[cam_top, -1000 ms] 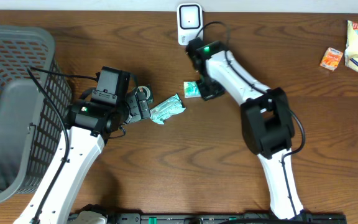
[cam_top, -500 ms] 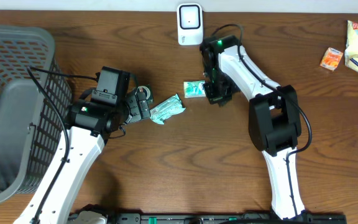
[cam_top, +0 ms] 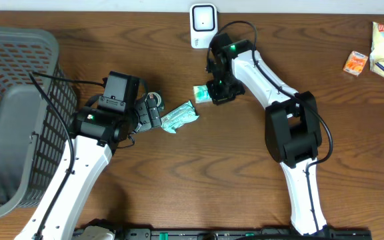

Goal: Scan the item barcode

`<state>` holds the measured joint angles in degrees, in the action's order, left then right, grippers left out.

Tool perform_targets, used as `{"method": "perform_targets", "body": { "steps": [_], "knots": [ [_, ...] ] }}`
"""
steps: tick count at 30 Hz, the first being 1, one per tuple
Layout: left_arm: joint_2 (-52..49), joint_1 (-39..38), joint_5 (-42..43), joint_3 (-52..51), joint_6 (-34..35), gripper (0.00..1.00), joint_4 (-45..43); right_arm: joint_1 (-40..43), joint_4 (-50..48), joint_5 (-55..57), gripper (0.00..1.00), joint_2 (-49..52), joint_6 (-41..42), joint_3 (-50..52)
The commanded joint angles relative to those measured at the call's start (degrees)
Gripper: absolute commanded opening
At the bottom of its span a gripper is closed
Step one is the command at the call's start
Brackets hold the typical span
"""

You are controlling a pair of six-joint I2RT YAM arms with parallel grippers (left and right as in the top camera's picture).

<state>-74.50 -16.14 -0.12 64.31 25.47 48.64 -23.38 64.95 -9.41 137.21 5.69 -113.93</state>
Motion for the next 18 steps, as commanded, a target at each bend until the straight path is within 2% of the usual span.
{"method": "perform_targets", "body": {
  "steps": [1,4,7,10,14,18],
  "knots": [
    [0.1,0.1,-0.1,0.7,0.1,0.98,0.2,0.1,-4.8,5.7,0.02,-2.0,3.1,0.5],
    [0.1,0.1,-0.1,0.7,0.1,0.97,0.2,0.2,-9.8,7.5,0.07,-2.0,3.9,0.3],
    [0.1,0.1,-0.1,0.7,0.1,0.98,0.2,0.1,-15.2,6.8,0.04,-2.0,5.5,0.2],
    [0.1,0.1,-0.1,0.7,0.1,0.98,0.2,0.1,-18.8,2.2,0.10,-2.0,5.6,0.1],
    [0.1,0.1,-0.1,0.7,0.1,0.98,0.2,0.1,-17.4,-3.0,0.25,-2.0,5.6,-0.9],
    [0.1,0.1,-0.1,0.7,0.1,0.98,0.2,0.7,-13.4,-3.0,0.28,-2.1,5.6,-2.3]
  ]
}}
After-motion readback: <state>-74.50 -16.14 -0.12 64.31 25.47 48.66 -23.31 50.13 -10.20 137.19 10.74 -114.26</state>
